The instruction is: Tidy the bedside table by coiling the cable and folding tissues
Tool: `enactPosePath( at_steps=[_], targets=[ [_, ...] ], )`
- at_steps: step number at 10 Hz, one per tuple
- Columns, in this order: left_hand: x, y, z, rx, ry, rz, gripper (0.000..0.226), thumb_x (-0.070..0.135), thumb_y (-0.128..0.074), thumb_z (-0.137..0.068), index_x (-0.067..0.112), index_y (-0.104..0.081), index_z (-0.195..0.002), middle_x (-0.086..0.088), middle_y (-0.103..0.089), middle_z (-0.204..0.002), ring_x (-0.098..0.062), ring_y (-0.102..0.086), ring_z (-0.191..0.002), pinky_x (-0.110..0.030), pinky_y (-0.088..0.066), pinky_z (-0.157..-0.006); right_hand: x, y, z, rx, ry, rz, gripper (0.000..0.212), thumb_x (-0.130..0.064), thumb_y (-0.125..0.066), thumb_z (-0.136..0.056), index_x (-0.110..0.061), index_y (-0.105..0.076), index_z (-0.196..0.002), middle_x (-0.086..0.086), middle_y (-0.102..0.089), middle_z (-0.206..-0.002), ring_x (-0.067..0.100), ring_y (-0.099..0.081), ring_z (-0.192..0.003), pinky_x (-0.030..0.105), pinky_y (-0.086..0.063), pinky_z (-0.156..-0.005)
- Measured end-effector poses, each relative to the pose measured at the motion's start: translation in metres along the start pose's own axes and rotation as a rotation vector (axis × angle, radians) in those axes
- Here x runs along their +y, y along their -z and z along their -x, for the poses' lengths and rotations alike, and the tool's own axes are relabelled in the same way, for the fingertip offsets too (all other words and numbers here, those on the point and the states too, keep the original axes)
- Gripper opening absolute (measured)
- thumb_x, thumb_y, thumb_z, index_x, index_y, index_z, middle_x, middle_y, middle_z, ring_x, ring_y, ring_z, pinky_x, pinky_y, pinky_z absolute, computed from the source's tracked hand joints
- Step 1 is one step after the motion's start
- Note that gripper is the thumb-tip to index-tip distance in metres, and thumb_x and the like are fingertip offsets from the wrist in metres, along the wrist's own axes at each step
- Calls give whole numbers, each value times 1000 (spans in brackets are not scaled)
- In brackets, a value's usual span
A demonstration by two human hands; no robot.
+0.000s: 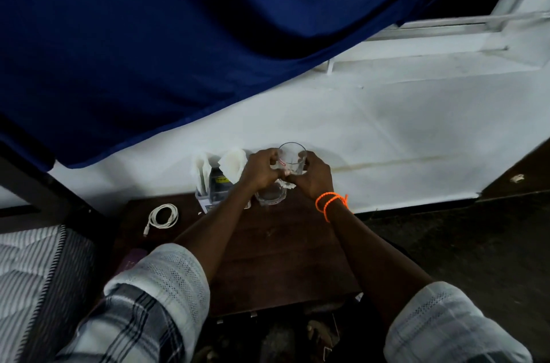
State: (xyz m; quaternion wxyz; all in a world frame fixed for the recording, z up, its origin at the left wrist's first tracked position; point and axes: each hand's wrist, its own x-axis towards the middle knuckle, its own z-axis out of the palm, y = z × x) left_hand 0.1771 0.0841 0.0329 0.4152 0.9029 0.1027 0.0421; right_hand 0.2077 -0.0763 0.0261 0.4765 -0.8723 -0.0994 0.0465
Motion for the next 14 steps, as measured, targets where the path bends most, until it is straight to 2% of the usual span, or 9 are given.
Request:
enactPosePath(
  at_steps=[2,3,4,5,6,8,11,12,14],
  targets=[
    [-28,23,9,48,24,-80,53,24,-89,-75,12,-71,-123,-6,-75,-117,-21,-69,-109,-22,-45,-83,-14,-36,4,-46,6,7,58,-31,-91,-66,-14,-66,-117,5,-75,-111,22,-70,-102,25,-52,-81],
    [-38,23,8,59,44,-170,52,33,-88,-75,19,-72,-122,-1,-76,-117,-21,-68,-115,-36,-47,-100,-12,-49,3,-53,-6,23,61,-28,-91,-68,-10,-64,-120,8,-74,-114,26,-69,-106,36,-56,-89],
    [-46,18,7,80,60,-219,49,38,-86,-74,25,-72,-119,5,-76,-113,-18,-66,-117,-37,-35,-105,-7,-57,3,-53,-29,11,60,-26,-90,-69,-9,-63,-120,9,-74,-114,27,-69,-107,40,-56,-91],
    [-48,14,6,83,73,-253,47,42,-85,-74,25,-73,-116,7,-75,-107,-17,-65,-113,-33,-25,-93,-3,-61,2,-57,-56,20,65,-26,-89,-70,-9,-61,-126,11,-72,-119,29,-67,-111,37,-55,-93],
    [-48,12,5,74,104,-263,42,42,-83,-75,24,-74,-112,9,-76,-101,-14,-66,-109,-34,-23,-91,0,-63,2,-72,-75,29,70,-25,-90,-70,-7,-59,-130,12,-70,-122,30,-66,-114,38,-54,-95],
    [-48,11,7,76,143,-252,38,37,-83,-77,24,-74,-111,7,-76,-99,-13,-66,-106,-33,-23,-94,1,-65,3,-74,-83,16,70,-23,-91,-70,-7,-59,-131,11,-70,-124,28,-66,-114,35,-54,-95],
    [-43,20,22,88,107,-264,50,20,-75,-85,19,-65,-134,-1,-73,-126,-20,-63,-126,-35,-37,-113,-3,-64,9,-73,-105,-25,74,-15,-93,-65,-6,-57,-128,14,-69,-121,31,-67,-112,41,-55,-96],
    [-34,26,28,136,117,-240,52,13,-70,-85,16,-64,-137,-6,-69,-135,-23,-59,-131,-36,-38,-115,-10,-58,13,-69,-97,-7,73,-17,-92,-66,-7,-56,-129,14,-69,-122,31,-66,-113,43,-54,-97],
    [-20,43,43,270,119,-187,41,18,-65,-91,13,-69,-132,-10,-71,-131,-26,-61,-128,-35,-42,-112,-32,-41,22,-33,-35,-10,85,-24,-94,-66,-7,-53,-138,13,-64,-134,28,-59,-126,38,-47,-108]
  ],
)
